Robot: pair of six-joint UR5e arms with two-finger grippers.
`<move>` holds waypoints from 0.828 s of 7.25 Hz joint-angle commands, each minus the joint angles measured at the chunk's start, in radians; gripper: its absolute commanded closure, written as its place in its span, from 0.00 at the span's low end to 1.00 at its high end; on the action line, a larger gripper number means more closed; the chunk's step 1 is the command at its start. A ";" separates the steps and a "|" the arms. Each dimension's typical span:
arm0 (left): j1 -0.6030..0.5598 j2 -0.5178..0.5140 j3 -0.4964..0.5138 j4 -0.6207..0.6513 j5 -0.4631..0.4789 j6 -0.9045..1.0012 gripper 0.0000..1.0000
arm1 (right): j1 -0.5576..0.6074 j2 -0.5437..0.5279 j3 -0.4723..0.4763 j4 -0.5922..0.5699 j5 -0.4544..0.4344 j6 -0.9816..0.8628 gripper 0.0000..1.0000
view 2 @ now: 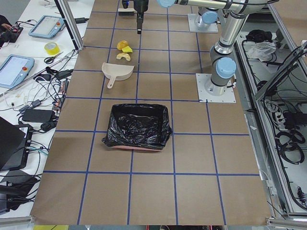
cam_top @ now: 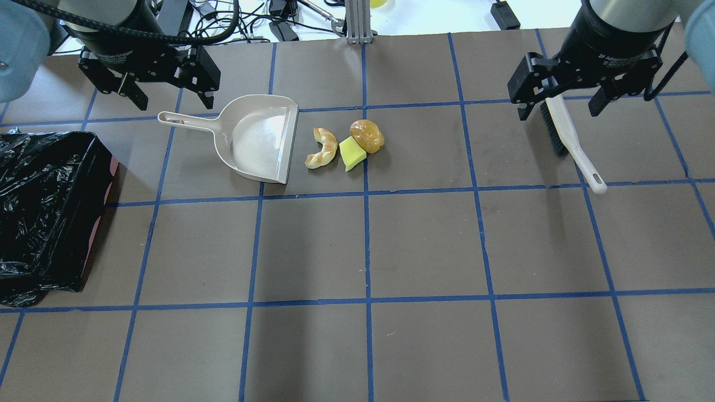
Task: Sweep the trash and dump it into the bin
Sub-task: 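Grasp the dustpan handle with the left gripper while the right gripper grasps the brush handle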
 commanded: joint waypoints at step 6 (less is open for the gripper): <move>0.016 -0.036 -0.054 0.007 0.015 0.101 0.00 | -0.021 0.002 0.009 -0.026 -0.022 -0.020 0.00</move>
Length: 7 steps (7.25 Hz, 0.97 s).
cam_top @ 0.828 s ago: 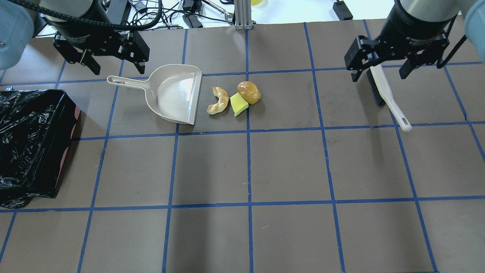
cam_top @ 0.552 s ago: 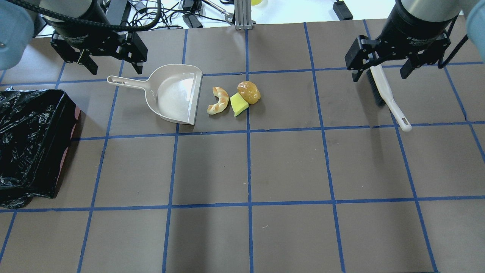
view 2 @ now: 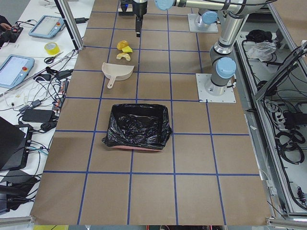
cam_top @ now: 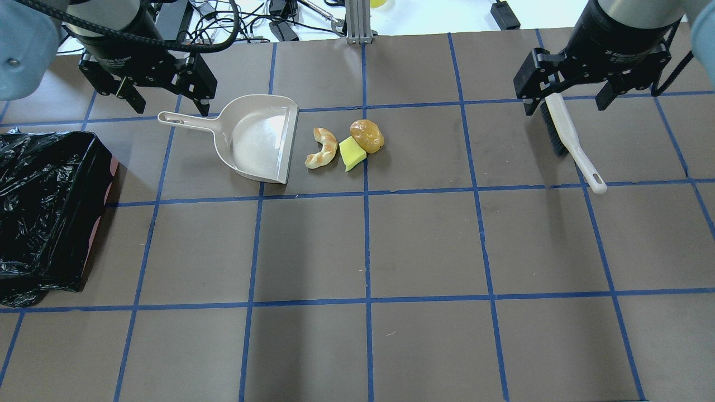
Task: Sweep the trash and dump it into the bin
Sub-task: 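Grasp the dustpan handle with the left gripper while the right gripper grasps the brush handle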
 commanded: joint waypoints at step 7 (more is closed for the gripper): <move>0.240 -0.193 -0.085 0.255 -0.120 1.470 0.00 | -0.304 0.127 0.288 -0.291 -0.041 -0.349 0.00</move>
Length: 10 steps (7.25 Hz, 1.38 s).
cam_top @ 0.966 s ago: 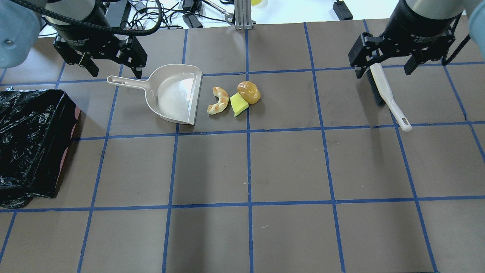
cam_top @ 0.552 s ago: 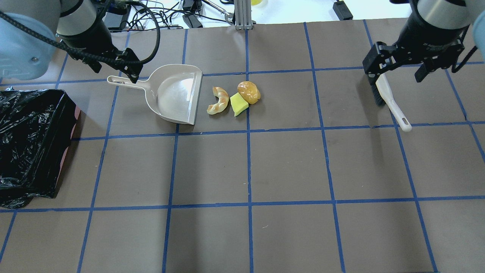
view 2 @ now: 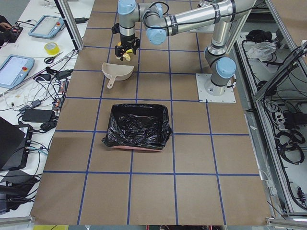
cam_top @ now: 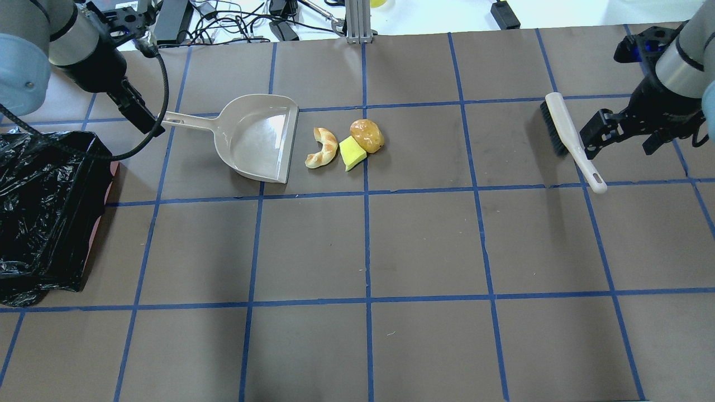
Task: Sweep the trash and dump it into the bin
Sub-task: 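Grasp the dustpan handle with the left gripper while the right gripper grasps the brush handle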
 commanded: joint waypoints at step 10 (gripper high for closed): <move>-0.055 -0.377 0.120 0.178 0.121 0.489 0.02 | -0.074 0.315 0.015 -0.247 -0.017 -0.196 0.08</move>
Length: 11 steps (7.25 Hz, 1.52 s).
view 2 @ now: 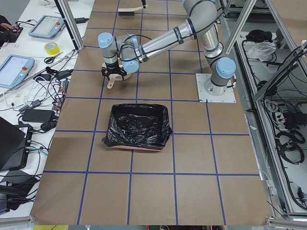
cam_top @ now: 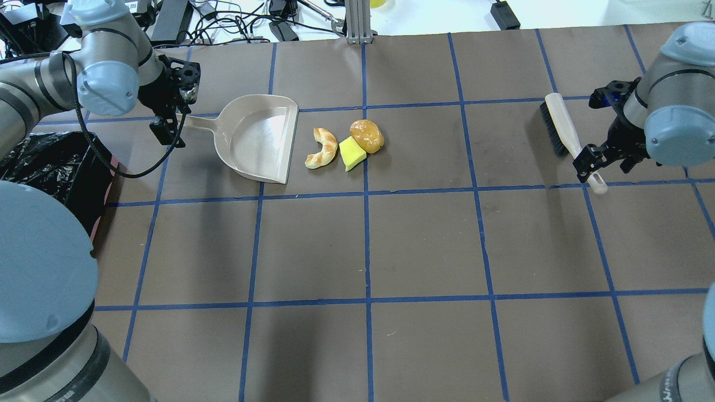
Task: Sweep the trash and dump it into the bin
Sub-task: 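Hold the dustpan steady with the left gripper and lift the brush with the right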
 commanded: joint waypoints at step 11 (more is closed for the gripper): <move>-0.020 -0.053 0.030 0.083 0.039 0.042 1.00 | 0.006 0.020 -0.012 -0.004 0.077 0.050 0.33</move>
